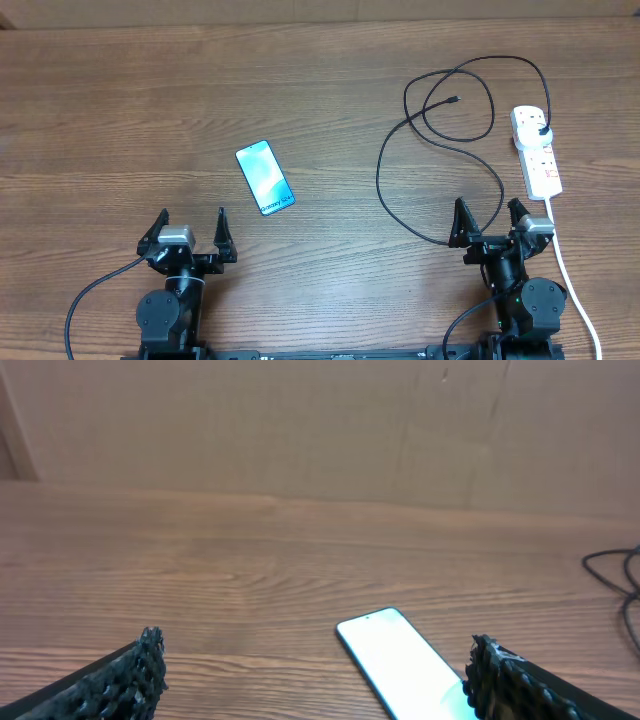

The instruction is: Plug charger to phone and switch on socket

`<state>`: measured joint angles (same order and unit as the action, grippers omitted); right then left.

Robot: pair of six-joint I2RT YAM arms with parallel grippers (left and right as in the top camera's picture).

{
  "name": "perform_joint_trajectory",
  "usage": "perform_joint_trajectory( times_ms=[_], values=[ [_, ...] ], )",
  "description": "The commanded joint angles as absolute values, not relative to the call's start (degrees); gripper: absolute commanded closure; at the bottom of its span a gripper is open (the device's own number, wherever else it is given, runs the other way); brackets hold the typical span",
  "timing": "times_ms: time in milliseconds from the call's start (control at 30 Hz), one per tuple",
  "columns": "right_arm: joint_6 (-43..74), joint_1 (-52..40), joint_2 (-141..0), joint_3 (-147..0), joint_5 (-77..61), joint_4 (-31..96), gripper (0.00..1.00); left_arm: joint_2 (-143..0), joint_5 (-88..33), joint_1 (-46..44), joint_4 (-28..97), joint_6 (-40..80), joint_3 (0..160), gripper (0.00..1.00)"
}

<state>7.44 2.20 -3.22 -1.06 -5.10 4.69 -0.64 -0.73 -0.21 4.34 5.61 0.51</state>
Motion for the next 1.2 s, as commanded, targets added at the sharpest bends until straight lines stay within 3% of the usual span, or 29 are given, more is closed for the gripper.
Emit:
perform_joint_trajectory(
  times_ms=[0,167,633,1167],
  values=[
    [6.98,1.93,-3.31,-0.49,-4.60,4.49,0.00,-0.25,-2.63,0.36,4.34,10.37,0.30,0.00],
    [7.01,1.93,-3.31,-0.49,-4.60,4.49,0.00,-0.32,-5.54,0.34,4.21,17.17,0.32,0.01],
    [7.01,1.93,-3.31,-0.49,-4.60,4.49,0.00,-14.13,-14.52,0.34,4.71,17.15,2.74,0.00],
    [7.01,1.93,-3.31,-0.49,-4.60,4.49,0.00,-26.13,-14.44,0.34,16.75,14.13,22.46,0.00]
  ],
)
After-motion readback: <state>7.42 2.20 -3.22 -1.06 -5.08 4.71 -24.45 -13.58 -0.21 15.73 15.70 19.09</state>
